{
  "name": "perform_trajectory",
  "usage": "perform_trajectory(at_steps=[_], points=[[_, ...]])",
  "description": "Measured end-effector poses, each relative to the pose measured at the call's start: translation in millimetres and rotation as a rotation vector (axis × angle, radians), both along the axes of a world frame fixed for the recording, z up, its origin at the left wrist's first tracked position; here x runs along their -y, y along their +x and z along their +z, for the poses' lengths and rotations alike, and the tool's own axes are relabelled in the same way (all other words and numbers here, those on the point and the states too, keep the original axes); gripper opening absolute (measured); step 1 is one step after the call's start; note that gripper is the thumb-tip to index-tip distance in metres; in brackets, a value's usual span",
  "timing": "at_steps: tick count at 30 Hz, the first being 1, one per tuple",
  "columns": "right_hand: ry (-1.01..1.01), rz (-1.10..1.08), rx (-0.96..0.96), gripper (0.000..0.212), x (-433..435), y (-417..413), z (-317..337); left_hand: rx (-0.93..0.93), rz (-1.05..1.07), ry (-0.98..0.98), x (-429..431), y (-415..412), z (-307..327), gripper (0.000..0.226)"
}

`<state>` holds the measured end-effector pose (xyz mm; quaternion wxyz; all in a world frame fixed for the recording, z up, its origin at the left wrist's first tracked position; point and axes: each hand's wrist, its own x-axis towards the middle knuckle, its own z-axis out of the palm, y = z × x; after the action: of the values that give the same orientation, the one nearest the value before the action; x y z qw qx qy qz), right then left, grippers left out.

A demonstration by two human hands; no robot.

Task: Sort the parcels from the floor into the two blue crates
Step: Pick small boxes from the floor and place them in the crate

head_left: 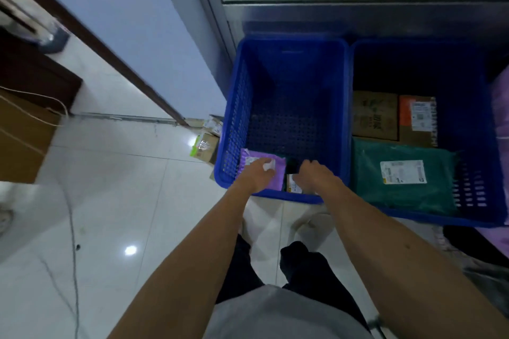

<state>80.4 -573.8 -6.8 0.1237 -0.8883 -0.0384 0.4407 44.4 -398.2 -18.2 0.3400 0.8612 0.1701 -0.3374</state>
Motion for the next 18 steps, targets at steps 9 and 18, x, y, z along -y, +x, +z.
perform_trajectory(at_steps=[9,18], points=[[0.071,0.074,0.152,0.036,-94.7,-20.8,45.4,0.187,0.323,-0.094,-95.9,-14.7,67.4,0.030],[0.008,0.001,0.188,0.039,-211.9,-51.2,43.7,0.257,0.317,-0.090,-250.7,-34.4,89.1,0.012]])
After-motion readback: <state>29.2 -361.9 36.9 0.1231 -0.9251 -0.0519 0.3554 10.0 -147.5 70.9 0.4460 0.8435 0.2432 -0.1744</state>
